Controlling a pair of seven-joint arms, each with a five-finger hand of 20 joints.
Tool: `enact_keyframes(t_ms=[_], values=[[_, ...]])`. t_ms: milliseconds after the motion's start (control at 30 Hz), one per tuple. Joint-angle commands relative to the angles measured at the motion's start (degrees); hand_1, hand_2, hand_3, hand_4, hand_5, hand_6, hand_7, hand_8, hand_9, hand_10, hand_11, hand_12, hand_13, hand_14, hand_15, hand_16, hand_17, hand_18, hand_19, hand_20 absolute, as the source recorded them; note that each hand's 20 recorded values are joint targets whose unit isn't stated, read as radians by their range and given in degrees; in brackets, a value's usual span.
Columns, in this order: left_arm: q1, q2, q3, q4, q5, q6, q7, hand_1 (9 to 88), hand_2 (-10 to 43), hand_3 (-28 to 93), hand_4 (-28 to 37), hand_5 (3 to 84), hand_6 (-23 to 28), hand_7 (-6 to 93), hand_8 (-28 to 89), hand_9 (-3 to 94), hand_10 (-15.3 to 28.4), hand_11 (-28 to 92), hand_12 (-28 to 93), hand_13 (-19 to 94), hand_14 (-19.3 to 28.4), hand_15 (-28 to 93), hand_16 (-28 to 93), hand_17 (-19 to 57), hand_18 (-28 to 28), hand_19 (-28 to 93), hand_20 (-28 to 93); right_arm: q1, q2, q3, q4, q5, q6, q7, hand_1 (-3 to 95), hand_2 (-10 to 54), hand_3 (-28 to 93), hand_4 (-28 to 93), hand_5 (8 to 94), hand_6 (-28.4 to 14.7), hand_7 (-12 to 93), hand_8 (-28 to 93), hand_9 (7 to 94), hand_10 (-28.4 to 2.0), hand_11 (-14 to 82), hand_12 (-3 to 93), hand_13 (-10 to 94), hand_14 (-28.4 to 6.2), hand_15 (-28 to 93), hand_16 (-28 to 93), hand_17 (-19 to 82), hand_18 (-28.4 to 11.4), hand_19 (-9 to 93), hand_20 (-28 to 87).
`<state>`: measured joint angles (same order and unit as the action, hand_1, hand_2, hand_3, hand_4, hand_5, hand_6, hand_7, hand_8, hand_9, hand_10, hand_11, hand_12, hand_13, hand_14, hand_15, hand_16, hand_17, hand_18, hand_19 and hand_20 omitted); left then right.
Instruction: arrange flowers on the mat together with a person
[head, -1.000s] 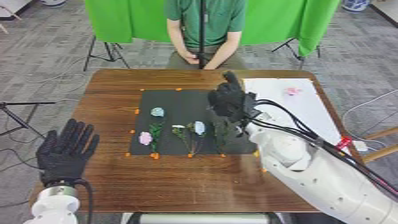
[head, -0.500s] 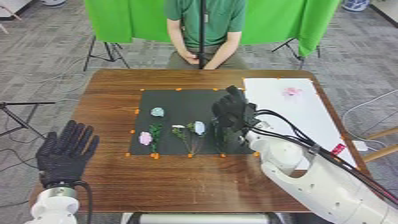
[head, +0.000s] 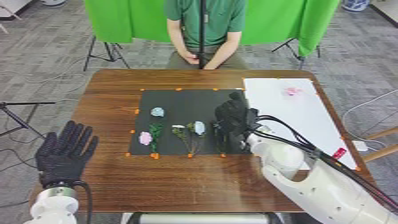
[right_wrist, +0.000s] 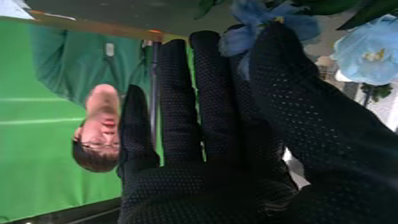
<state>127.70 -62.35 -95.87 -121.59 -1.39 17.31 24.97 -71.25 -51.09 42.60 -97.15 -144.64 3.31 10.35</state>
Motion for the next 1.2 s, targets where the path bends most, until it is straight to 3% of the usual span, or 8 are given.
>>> enact_keyframes(t_ms=[33, 233, 300, 433, 533, 600, 833, 1200], values=[[1.0, -0.44, 0.11, 0.04, -0.51, 0.46, 0.16, 28.4, 14.5, 77, -28.3, 51.4, 8.6, 17.4, -11, 46.4, 13.7, 23, 8, 35, 15.6, 34, -8, -6.5, 16.1, 41, 12, -3.7, -0.2, 3.6, -4.2, 2.4, -0.7, 3.2, 50.7, -9.5, 79, -28, 61.1, 1.2, 22, -16, 62.6, -9.1, 13.7, 14.0, 50, -8.8, 18, 18, 10, -16.9, 37, 6], [1.2, -0.57, -0.22, -0.06, -0.34, 0.27, 0.22, 28.4, 14.4, 77, -28.3, 51.4, 8.6, 17.5, -11, 46.4, 13.7, 23, 8, 35, 15.6, 34, -8, -6.5, 16.1, 41, 12, -8.6, 0.6, 9.4, -9.8, 5.7, -4.1, 5.3, 49.2, -9.5, 80, -28, 55.8, -0.3, 22, -16, 58.2, -10.8, 13.1, 14.0, 49, -9.9, 18, 18, 8, -17.7, 38, 5], [1.5, -0.70, -0.40, -0.28, -0.43, 0.32, 0.54, 28.4, 14.3, 78, -28.3, 51.4, 8.6, 17.5, -11, 46.4, 13.7, 23, 8, 35, 15.6, 34, -8, -6.5, 16.1, 41, 12, -10.9, 0.5, 12.5, -12.6, 8.8, -4.5, 6.9, 46.3, -9.5, 80, -28, 49.0, -1.1, 22, -16, 53.0, -12.0, 12.6, 13.9, 47, -11.0, 17, 18, 7, -18.2, 40, 5], [1.4, -0.96, -0.86, -0.21, 0.03, -0.29, 0.65, 28.3, 14.3, 78, -28.3, 51.3, 8.6, 17.3, -11, 46.4, 13.7, 23, 8, 35, 15.6, 34, -8, -6.5, 16.1, 41, 12, -17.3, -0.3, 22.2, -17.7, 21.2, -2.2, 9.6, 42.3, -9.5, 79, -28, 44.9, -2.2, 21, -16, 48.4, -13.8, 11.3, 13.8, 45, -12.7, 16, 19, 7, -18.2, 41, 4], [1.4, -0.71, -1.28, -0.30, 0.66, -1.15, 0.74, 28.3, 14.1, 78, -28.3, 51.2, 8.6, 17.2, -11, 46.3, 13.6, 23, 8, 35, 15.5, 33, -8, -6.5, 16.1, 41, 12, -23.4, -1.4, 32.7, -20.5, 37.4, -2.0, 6.8, 38.2, -7.8, 79, -28, 44.1, -2.9, 20, -15, 46.4, -14.2, 10.4, 13.6, 42, -13.5, 15, 18, 8, -18.0, 41, 4], [1.6, -0.78, -1.79, -0.44, 1.33, -1.31, 0.86, 28.3, 14.0, 78, -28.3, 51.0, 8.6, 16.9, -11, 46.1, 13.6, 23, 8, 35, 15.5, 33, -8, -6.5, 16.1, 41, 12, -26.7, -1.9, 38.5, -21.5, 49.8, -1.6, 4.3, 35.1, -4.3, 79, -28, 43.0, -3.6, 18, -14, 44.5, -14.3, 9.3, 13.3, 39, -14.7, 13, 18, 8, -18.0, 40, 4], [2.3, -1.36, -2.57, -0.76, 1.17, -1.33, 1.42, 28.2, 13.7, 78, -28.3, 50.6, 8.5, 16.1, -11, 45.5, 13.5, 22, 7, 34, 15.3, 33, -8, -6.5, 16.1, 41, 11, -33.9, -3.7, 49.8, -23.6, 74.0, 2.6, -0.6, 29.9, 2.0, 79, -28, 43.0, -3.5, 17, -13, 42.7, -13.7, 7.8, 13.1, 35, -15.8, 11, 19, 8, -17.9, 36, 6], [1.7, -0.89, -2.47, -0.45, 0.90, -1.94, 1.67, 28.0, 13.5, 78, -28.3, 50.4, 8.5, 15.9, -11, 45.2, 13.4, 22, 8, 34, 15.3, 32, -8, -6.5, 16.1, 41, 12, -41.8, -6.6, 58.0, -25.1, 85.7, 0.4, -2.6, 27.6, 2.9, 79, -28, 42.9, -3.0, 15, -12, 42.6, -12.8, 6.4, 13.1, 35, -15.8, 10, 20, 8, -18.0, 32, 8]])
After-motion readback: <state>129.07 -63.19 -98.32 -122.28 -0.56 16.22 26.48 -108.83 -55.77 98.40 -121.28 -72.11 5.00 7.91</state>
